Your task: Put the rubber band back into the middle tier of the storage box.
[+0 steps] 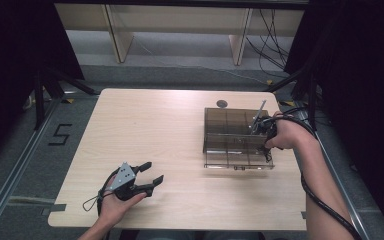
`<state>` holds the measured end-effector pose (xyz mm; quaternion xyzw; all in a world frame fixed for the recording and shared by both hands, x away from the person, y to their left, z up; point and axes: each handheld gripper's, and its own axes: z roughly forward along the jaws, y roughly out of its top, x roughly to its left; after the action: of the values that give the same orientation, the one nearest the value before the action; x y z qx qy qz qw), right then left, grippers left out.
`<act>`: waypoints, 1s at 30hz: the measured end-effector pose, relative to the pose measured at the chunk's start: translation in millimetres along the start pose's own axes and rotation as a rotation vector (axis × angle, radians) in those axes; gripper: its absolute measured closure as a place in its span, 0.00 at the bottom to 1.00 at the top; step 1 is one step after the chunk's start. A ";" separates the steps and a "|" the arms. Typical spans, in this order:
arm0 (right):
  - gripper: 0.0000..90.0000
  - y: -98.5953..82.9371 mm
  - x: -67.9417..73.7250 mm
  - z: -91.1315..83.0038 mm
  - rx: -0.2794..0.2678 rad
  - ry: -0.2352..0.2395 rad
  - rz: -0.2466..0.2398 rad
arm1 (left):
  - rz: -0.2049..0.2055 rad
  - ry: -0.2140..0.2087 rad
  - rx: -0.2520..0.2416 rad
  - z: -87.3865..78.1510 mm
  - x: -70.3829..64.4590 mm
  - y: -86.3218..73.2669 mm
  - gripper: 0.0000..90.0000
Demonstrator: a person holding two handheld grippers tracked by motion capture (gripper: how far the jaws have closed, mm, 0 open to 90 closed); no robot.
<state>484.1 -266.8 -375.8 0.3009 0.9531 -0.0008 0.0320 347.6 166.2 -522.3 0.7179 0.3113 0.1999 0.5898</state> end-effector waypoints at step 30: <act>0.97 4.5 2.0 28.8 0.055 0.022 0.010 | -0.001 -0.001 0.000 0.1 -0.1 0.0 0.35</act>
<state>486.8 -262.5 -404.6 0.3066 0.9515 -0.0234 0.0132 347.6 166.1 -522.4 0.7178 0.3115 0.1991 0.5900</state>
